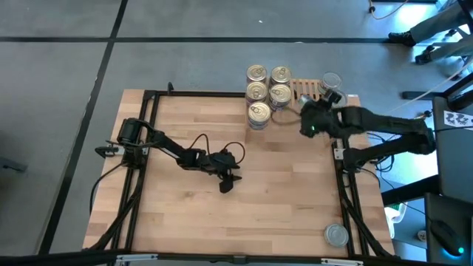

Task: Stack canned seafood by type on shelf
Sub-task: Put the green tuna can on the shelf

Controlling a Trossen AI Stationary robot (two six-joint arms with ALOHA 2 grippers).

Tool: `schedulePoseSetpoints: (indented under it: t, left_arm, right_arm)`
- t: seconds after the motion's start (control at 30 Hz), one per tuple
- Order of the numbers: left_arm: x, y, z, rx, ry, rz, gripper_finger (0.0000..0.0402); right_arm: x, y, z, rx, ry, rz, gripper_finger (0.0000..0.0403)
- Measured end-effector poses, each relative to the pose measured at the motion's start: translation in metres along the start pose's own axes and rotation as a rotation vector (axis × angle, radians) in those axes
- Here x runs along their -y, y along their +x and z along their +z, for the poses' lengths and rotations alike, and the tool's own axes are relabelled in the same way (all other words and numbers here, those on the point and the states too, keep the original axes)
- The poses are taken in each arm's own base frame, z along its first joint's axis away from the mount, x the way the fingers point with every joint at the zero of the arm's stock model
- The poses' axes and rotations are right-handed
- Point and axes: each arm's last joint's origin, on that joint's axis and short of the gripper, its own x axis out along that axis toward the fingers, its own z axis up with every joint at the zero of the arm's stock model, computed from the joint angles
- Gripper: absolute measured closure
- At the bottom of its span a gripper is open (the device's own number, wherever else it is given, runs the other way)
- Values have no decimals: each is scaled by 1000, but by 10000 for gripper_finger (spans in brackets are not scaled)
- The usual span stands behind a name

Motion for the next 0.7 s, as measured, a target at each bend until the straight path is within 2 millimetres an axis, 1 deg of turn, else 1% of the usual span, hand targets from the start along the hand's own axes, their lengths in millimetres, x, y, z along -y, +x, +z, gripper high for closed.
schedulePoseSetpoints:
  t: [0.17, 0.33, 0.53, 0.7]
  left_arm:
    - [1, 0, 0, 0, 1, -2, 164]
    - [1, 0, 0, 1, 1, -2, 164]
    - [1, 0, 0, 1, 12, -2, 164]
    - [1, 0, 0, 2, 12, -2, 164]
  right_arm:
    - [21, 23, -2, -106, 94, 5, 261]
    - [34, 36, 2, -102, 167, -11, 261]
    - [44, 61, 5, -152, 251, 25, 260]
    - [46, 86, 6, -230, 220, 3, 261]
